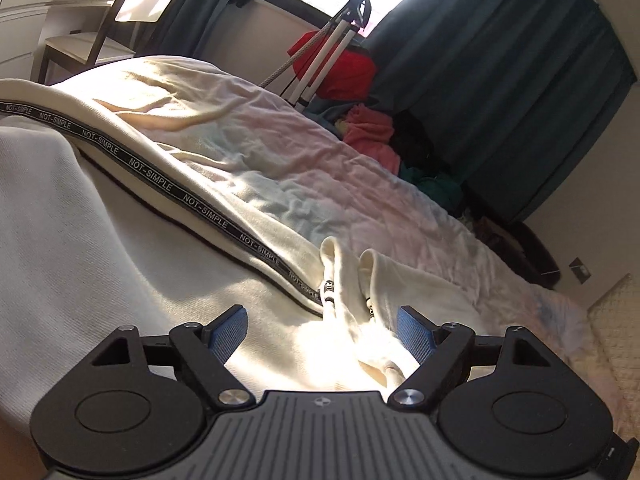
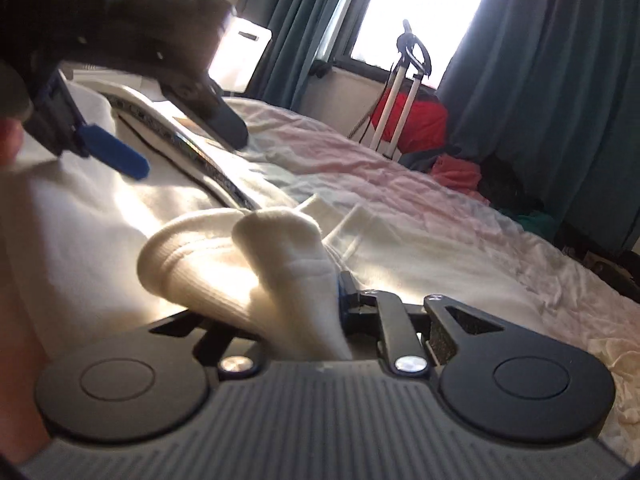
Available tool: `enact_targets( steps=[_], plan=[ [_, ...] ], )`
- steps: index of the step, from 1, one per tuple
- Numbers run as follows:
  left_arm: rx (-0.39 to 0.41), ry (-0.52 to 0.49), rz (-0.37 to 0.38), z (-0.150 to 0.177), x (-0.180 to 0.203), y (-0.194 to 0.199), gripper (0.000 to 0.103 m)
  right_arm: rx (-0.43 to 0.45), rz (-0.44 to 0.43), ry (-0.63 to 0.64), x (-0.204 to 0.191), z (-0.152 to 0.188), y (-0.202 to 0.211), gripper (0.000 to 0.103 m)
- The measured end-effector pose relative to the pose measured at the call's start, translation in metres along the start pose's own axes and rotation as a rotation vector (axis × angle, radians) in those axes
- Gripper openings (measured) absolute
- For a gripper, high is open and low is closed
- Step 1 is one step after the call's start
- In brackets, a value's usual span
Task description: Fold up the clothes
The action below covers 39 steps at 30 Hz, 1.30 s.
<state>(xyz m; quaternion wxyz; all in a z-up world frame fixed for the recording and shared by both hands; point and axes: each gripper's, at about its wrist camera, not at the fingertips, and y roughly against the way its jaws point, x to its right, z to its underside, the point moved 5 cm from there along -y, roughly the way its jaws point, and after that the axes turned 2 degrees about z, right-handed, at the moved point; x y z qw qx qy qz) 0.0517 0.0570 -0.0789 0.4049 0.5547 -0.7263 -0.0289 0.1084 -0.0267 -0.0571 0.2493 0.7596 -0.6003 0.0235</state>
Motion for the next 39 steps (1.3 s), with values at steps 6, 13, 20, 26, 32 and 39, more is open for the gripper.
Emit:
enact_targets(
  steps=[6, 13, 20, 26, 32, 39],
  plan=[
    [0.048, -0.018, 0.013, -0.006, 0.002, 0.009, 0.083, -0.024, -0.106, -0.006, -0.041, -0.014, 0.009, 0.014],
    [0.042, -0.054, -0.008, -0.005, 0.001, 0.006, 0.083, -0.122, -0.151, -0.034, -0.033, -0.017, -0.001, 0.019],
    [0.027, -0.086, 0.002, 0.0, 0.004, 0.009, 0.083, -0.255, -0.318, -0.228, -0.015, -0.014, 0.034, 0.072],
    [0.002, -0.147, 0.0, 0.012, 0.016, 0.016, 0.083, -0.201, -0.277, -0.428, 0.035, -0.019, 0.069, 0.078],
    [-0.076, -0.337, -0.096, 0.039, 0.033, 0.008, 0.083, -0.172, 0.022, -0.556, 0.097, -0.006, 0.054, 0.078],
    [-0.172, -0.481, -0.242, 0.069, 0.028, -0.013, 0.086, -0.324, 0.102, -0.466, 0.098, 0.04, 0.008, 0.079]
  ],
)
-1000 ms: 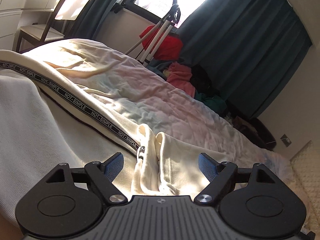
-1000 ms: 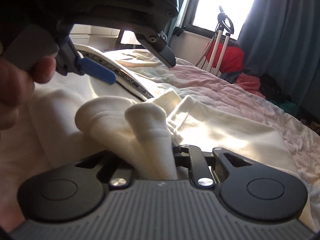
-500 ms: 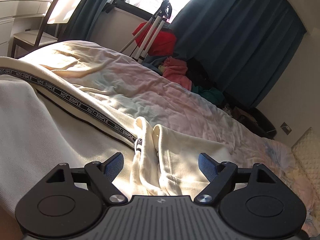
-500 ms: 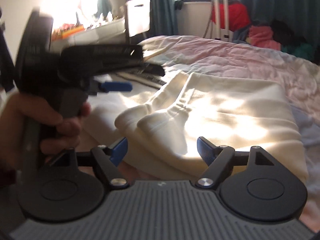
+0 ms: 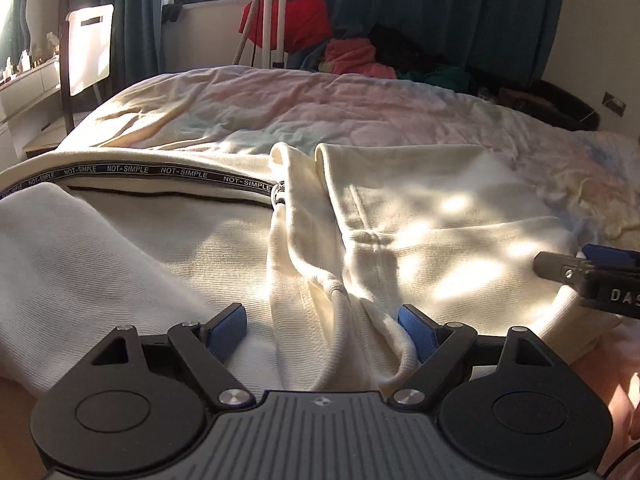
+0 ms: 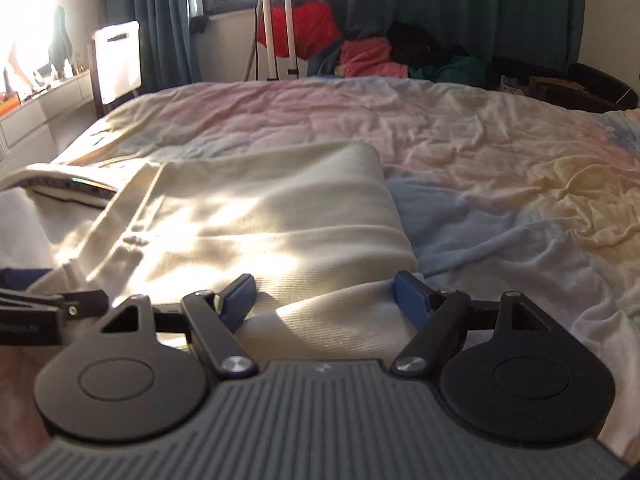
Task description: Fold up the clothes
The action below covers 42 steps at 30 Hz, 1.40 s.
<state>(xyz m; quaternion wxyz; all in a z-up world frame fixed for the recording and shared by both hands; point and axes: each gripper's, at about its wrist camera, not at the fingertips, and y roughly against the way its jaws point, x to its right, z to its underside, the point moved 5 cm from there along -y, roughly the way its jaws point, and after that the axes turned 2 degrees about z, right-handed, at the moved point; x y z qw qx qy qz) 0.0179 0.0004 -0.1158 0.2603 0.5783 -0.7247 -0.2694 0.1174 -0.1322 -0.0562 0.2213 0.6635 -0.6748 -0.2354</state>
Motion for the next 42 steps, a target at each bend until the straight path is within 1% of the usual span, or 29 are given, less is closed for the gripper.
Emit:
enact_targets(
  steps=[2, 4, 6, 9, 11, 12, 14, 16, 18, 19, 21, 24, 25, 27, 28, 29, 30, 31, 32, 33, 34, 35, 37, 38, 39, 40, 41, 42],
  plan=[
    [0.002, -0.005, -0.001, 0.0, 0.0, 0.001, 0.086, -0.021, 0.017, 0.019, -0.003, 0.008, -0.009, 0.08],
    [0.008, 0.002, 0.009, -0.003, -0.004, 0.005, 0.085, -0.013, 0.035, 0.019, -0.007, 0.011, -0.01, 0.082],
    [0.017, 0.043, 0.015, -0.007, -0.012, 0.013, 0.085, -0.019, 0.04, 0.014, -0.008, 0.01, -0.007, 0.082],
    [0.059, 0.168, 0.041, -0.014, -0.033, 0.038, 0.086, -0.033, 0.022, -0.018, -0.003, 0.008, -0.006, 0.082],
    [0.114, 0.262, 0.033, -0.016, -0.057, 0.062, 0.086, -0.036, 0.016, -0.024, -0.001, 0.008, -0.005, 0.082],
    [0.142, 0.326, 0.026, -0.016, -0.073, 0.074, 0.087, -0.036, 0.018, -0.023, -0.002, 0.008, -0.004, 0.082],
    [0.194, 0.476, 0.011, -0.012, -0.109, 0.097, 0.092, -0.038, 0.022, -0.022, -0.002, 0.008, -0.002, 0.082],
    [0.214, 0.669, 0.001, -0.001, -0.151, 0.111, 0.095, -0.043, 0.024, -0.019, -0.004, 0.008, -0.001, 0.082],
    [0.218, 0.874, 0.01, 0.015, -0.19, 0.119, 0.096, -0.045, 0.022, -0.024, -0.004, 0.007, 0.0, 0.082],
    [0.22, 0.976, 0.021, 0.025, -0.208, 0.12, 0.096, -0.047, 0.02, -0.031, -0.004, 0.006, 0.0, 0.082],
    [0.228, 1.171, 0.071, 0.041, -0.237, 0.116, 0.097, -0.05, 0.018, -0.048, -0.003, 0.005, 0.001, 0.082],
    [0.255, 1.4, 0.136, 0.058, -0.272, 0.097, 0.097, -0.052, 0.016, -0.069, -0.003, 0.003, 0.003, 0.082],
    [0.264, 1.452, 0.153, 0.061, -0.281, 0.09, 0.097, -0.051, 0.017, -0.07, -0.004, 0.003, 0.003, 0.082],
    [0.289, 1.476, 0.146, 0.059, -0.299, 0.078, 0.096, -0.052, 0.022, -0.067, -0.005, 0.003, 0.002, 0.082],
    [0.301, 1.484, 0.139, 0.058, -0.308, 0.072, 0.094, -0.045, 0.023, -0.067, -0.005, 0.002, 0.002, 0.082],
    [0.314, 1.492, 0.133, 0.057, -0.316, 0.066, 0.089, -0.039, 0.025, -0.068, -0.006, 0.001, 0.003, 0.082],
    [0.325, 1.489, 0.11, 0.057, -0.323, 0.063, 0.086, -0.032, 0.027, -0.068, -0.007, 0.0, 0.003, 0.082],
    [0.336, 1.484, 0.083, 0.058, -0.329, 0.061, 0.078, -0.025, 0.029, -0.069, -0.007, -0.001, 0.004, 0.082],
    [0.345, 1.488, 0.067, 0.059, -0.334, 0.06, 0.074, 0.004, 0.008, -0.08, -0.008, -0.005, 0.008, 0.082],
    [0.353, 1.496, 0.055, 0.062, -0.339, 0.059, 0.066, 0.033, -0.013, -0.092, -0.01, -0.009, 0.013, 0.08],
    [0.356, 1.486, 0.043, 0.062, -0.343, 0.059, 0.062, 0.054, -0.034, -0.094, -0.012, -0.012, 0.017, 0.08],
    [0.355, 1.456, 0.017, 0.06, -0.347, 0.06, 0.053, 0.067, -0.045, -0.083, -0.016, -0.014, 0.019, 0.08],
    [0.353, 1.387, -0.04, 0.057, -0.356, 0.062, 0.042, 0.092, -0.068, -0.061, -0.025, -0.017, 0.023, 0.08],
    [0.35, 1.358, -0.06, 0.054, -0.358, 0.063, 0.038, 0.083, -0.083, -0.033, -0.03, -0.013, 0.021, 0.08],
    [0.346, 1.332, -0.076, 0.051, -0.36, 0.064, 0.037, 0.074, -0.099, -0.006, -0.035, -0.01, 0.019, 0.08],
    [0.343, 1.305, -0.093, 0.048, -0.361, 0.064, 0.034, 0.038, -0.115, 0.03, -0.041, -0.002, 0.012, 0.079],
    [0.344, 1.25, -0.128, 0.041, -0.357, 0.067, 0.031, -0.025, -0.137, 0.071, -0.047, 0.008, 0.003, 0.079],
    [0.346, 1.187, -0.168, 0.032, -0.353, 0.071, 0.031, -0.055, -0.143, 0.092, -0.051, 0.017, -0.003, 0.079]
  ],
)
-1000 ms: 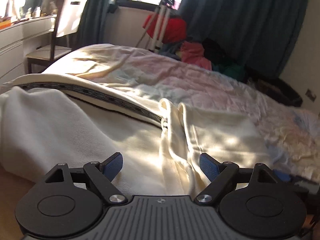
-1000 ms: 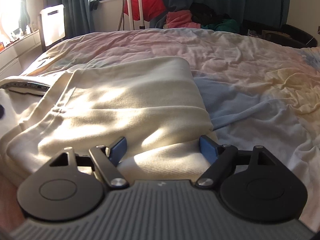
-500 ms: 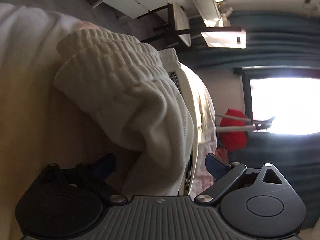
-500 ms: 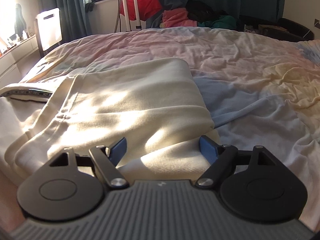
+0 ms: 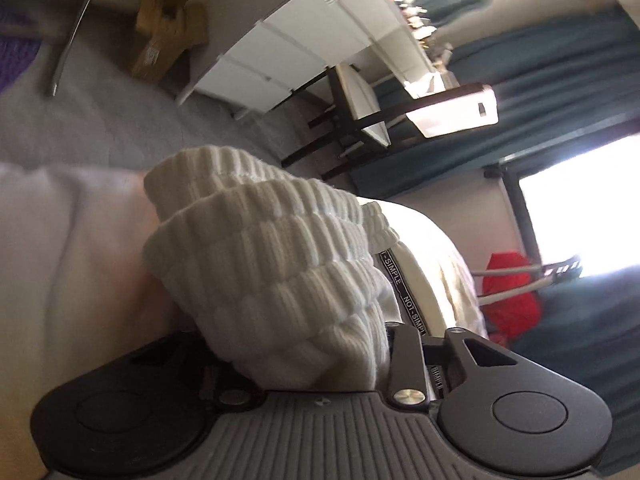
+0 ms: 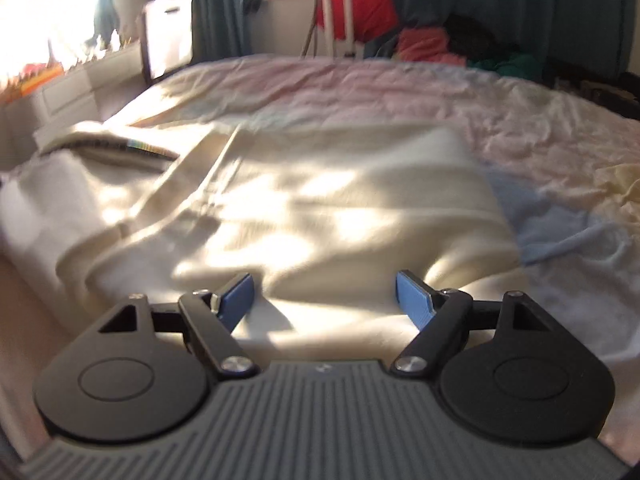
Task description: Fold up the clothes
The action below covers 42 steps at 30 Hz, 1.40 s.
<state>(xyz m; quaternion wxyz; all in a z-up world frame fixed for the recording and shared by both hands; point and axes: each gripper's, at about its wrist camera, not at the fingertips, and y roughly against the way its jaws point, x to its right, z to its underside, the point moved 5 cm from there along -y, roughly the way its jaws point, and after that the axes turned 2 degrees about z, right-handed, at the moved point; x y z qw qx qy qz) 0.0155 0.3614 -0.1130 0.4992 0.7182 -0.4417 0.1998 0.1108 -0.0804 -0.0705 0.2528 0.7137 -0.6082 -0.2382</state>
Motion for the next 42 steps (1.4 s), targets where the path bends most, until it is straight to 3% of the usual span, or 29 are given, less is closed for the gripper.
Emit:
enact_targets(
  steps=[4, 8, 12, 16, 23, 29, 33, 35, 38, 42],
  plan=[
    [0.142, -0.298, -0.041, 0.013, 0.066, 0.019, 0.029, 0.013, 0.001, -0.001, -0.002, -0.001, -0.001, 0.082],
    [0.32, -0.513, 0.01, 0.034, 0.137, 0.058, 0.029, 0.006, -0.021, -0.073, 0.01, -0.008, 0.007, 0.079],
    [0.446, -0.725, 0.066, 0.075, 0.213, 0.092, 0.029, 0.048, 0.007, -0.171, 0.03, -0.024, 0.027, 0.08],
    [0.493, -0.849, 0.134, 0.138, 0.282, 0.119, 0.029, 0.122, 0.046, -0.279, 0.065, -0.039, 0.054, 0.08],
    [0.54, -0.949, 0.285, 0.271, 0.363, 0.135, 0.029, 0.183, 0.153, -0.557, 0.145, -0.038, 0.082, 0.08],
    [0.499, -1.164, 0.353, 0.407, 0.386, 0.109, 0.029, 0.25, 0.234, -0.762, 0.206, -0.027, 0.097, 0.08],
    [0.426, -1.389, 0.372, 0.493, 0.381, 0.048, 0.029, 0.269, 0.246, -0.824, 0.226, -0.024, 0.092, 0.081],
    [0.338, -1.531, 0.361, 0.536, 0.372, 0.024, 0.029, 0.272, 0.245, -0.844, 0.234, -0.022, 0.088, 0.081],
    [0.202, -1.696, 0.333, 0.578, 0.353, -0.008, 0.03, 0.253, 0.235, -0.869, 0.24, -0.018, 0.079, 0.081],
    [0.194, -1.8, 0.331, 0.592, 0.348, -0.019, 0.036, 0.239, 0.174, -0.916, 0.244, -0.015, 0.066, 0.081]
  ],
)
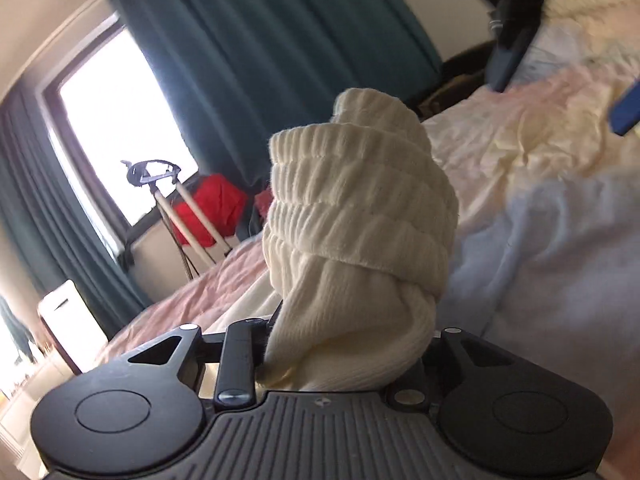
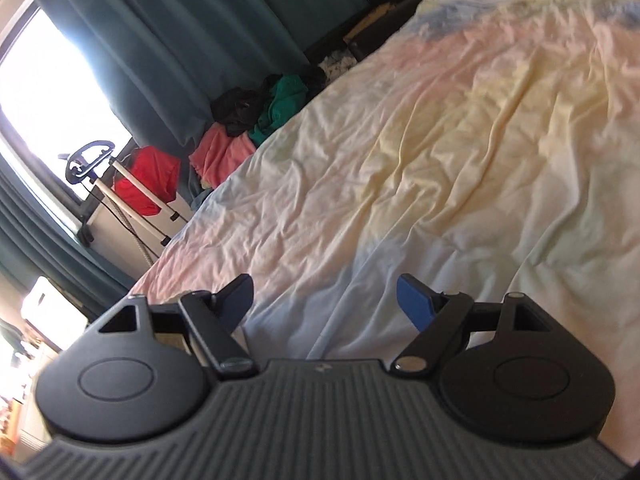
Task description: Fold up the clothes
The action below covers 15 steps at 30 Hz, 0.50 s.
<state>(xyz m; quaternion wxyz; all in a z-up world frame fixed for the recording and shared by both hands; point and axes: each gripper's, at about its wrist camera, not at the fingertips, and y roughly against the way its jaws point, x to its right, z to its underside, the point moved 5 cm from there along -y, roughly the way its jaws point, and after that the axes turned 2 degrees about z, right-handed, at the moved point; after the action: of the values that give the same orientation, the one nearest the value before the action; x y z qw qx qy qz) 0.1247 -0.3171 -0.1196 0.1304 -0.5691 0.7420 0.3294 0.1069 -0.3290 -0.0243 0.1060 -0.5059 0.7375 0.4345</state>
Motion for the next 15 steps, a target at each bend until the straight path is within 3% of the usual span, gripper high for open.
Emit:
enact_targets(
  steps=[1, 2, 5, 11, 15],
  plan=[
    [-0.009, -0.009, 0.02, 0.0, -0.003, -0.001, 0.045, -0.014, -0.015, -0.015, 0.0, 0.001, -0.003, 0.081],
    [-0.018, -0.018, 0.04, 0.0, -0.005, -0.002, 0.06, -0.028, -0.031, -0.03, 0.001, 0.002, -0.006, 0.081],
    [-0.017, -0.026, 0.101, 0.015, -0.033, 0.013, 0.084, -0.068, -0.131, -0.066, -0.005, 0.007, -0.01, 0.082],
    [-0.048, -0.054, 0.204, 0.06, -0.101, 0.049, 0.089, -0.166, -0.299, -0.093, -0.023, 0.021, -0.013, 0.082],
    [-0.072, -0.126, 0.175, 0.095, -0.143, 0.061, 0.09, -0.228, -0.315, -0.08, -0.034, 0.035, -0.014, 0.082]
  ],
)
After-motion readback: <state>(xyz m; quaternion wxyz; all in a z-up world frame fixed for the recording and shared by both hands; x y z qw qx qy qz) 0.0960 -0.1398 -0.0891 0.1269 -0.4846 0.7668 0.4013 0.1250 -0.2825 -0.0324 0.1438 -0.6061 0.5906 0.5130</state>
